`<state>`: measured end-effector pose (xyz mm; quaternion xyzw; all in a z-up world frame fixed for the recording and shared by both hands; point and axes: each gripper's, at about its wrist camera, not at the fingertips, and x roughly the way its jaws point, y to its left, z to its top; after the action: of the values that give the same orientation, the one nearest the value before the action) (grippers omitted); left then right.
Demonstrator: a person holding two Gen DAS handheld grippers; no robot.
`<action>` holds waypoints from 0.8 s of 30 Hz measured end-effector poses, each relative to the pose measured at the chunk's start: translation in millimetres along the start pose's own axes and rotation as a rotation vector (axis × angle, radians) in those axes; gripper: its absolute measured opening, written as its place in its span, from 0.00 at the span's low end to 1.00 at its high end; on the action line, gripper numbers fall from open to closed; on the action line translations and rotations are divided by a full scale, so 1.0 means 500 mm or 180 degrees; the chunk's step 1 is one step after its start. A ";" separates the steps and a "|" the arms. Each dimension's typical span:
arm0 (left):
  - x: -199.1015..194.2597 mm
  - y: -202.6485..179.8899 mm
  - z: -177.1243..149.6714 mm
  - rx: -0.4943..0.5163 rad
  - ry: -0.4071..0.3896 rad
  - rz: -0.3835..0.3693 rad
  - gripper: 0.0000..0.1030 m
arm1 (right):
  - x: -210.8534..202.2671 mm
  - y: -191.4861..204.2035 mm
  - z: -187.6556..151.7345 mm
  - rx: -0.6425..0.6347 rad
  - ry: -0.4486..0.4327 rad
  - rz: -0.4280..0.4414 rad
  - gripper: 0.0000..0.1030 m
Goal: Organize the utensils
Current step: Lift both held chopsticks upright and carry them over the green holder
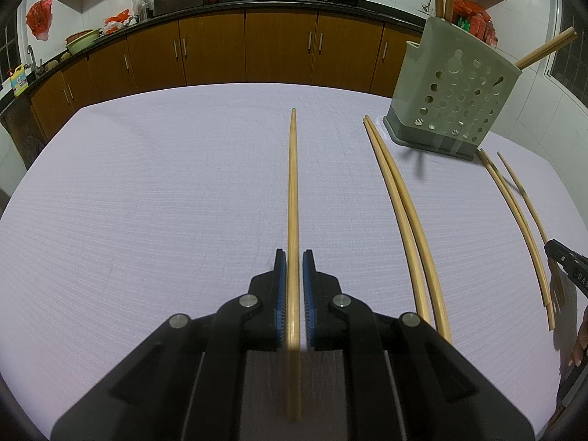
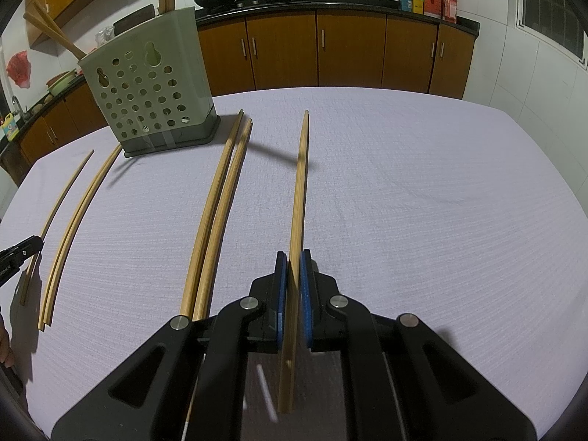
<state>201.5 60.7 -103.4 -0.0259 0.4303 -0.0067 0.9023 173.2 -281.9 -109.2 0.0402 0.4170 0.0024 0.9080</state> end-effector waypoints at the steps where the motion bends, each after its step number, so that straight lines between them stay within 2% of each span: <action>1: 0.000 0.000 0.000 0.0001 0.0000 0.0001 0.11 | 0.000 0.000 0.000 0.0000 0.0000 0.0000 0.08; 11: -0.011 -0.007 -0.020 0.0090 -0.0001 0.0051 0.12 | -0.003 -0.007 -0.002 0.0049 -0.0002 0.0020 0.08; 16: -0.014 -0.009 -0.022 0.0115 -0.0006 0.0054 0.08 | -0.006 -0.010 -0.002 0.0033 -0.0032 0.0003 0.07; 19: -0.044 -0.005 -0.016 0.0157 -0.0129 0.0042 0.07 | -0.040 -0.008 0.006 -0.0051 -0.0269 -0.0075 0.07; 24: -0.141 0.005 0.029 0.0185 -0.0567 0.0025 0.07 | -0.128 -0.022 0.052 -0.0021 -0.0730 -0.0079 0.07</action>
<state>168.3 66.3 -40.0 0.0015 0.3481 -0.0133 0.9374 150.7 -297.0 -44.9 0.0320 0.3108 -0.0121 0.9498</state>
